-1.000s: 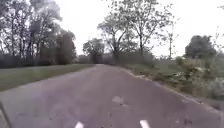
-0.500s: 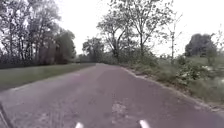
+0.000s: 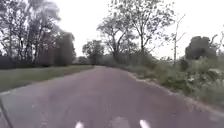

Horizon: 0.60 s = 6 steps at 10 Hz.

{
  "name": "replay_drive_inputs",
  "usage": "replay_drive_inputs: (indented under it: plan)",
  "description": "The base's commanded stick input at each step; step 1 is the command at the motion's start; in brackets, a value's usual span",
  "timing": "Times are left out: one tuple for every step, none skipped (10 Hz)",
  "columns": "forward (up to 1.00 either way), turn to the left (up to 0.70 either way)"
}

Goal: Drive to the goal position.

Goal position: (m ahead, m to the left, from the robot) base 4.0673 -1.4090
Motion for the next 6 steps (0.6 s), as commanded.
replay_drive_inputs:
  plan:
    - [0.7,0.0]
    - [0.7,0.0]
    - [0.7,0.0]
    - [0.7,0.0]
    - [0.7,0.0]
    - [0.7,0.0]
